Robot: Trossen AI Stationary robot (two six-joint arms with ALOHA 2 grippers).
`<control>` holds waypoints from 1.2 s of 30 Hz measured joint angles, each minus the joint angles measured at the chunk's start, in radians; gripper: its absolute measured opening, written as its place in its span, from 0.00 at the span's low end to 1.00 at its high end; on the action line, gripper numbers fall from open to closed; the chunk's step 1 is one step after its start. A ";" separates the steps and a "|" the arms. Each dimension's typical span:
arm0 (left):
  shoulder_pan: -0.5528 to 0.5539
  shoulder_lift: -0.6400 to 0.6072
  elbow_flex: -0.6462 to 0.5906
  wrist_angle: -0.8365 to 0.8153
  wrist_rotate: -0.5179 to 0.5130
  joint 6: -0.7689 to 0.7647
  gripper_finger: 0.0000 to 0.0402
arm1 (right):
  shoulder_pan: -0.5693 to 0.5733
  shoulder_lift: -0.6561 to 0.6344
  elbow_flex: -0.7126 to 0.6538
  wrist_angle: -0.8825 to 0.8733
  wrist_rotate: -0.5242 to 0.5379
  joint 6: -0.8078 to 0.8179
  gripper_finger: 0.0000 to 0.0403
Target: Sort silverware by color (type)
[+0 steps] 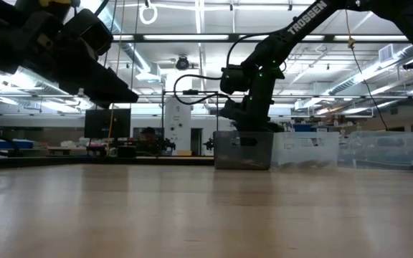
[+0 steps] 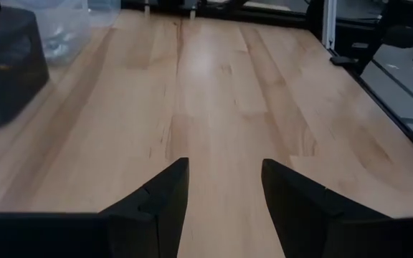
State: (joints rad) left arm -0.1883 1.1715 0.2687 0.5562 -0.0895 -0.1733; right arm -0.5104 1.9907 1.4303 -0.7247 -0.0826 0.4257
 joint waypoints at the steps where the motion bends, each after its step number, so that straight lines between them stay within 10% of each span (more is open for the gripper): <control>1: 0.000 0.000 0.000 0.006 0.000 0.005 0.46 | 0.001 0.000 0.000 0.000 0.000 0.004 0.21; 36: 0.000 0.000 0.000 -0.036 -0.002 -0.041 0.46 | 0.002 0.003 0.268 -0.066 -0.028 -0.091 0.27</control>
State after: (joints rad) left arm -0.1883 1.1717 0.2687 0.5201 -0.0910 -0.2143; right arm -0.5079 1.9938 1.6982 -0.7910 -0.1106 0.3345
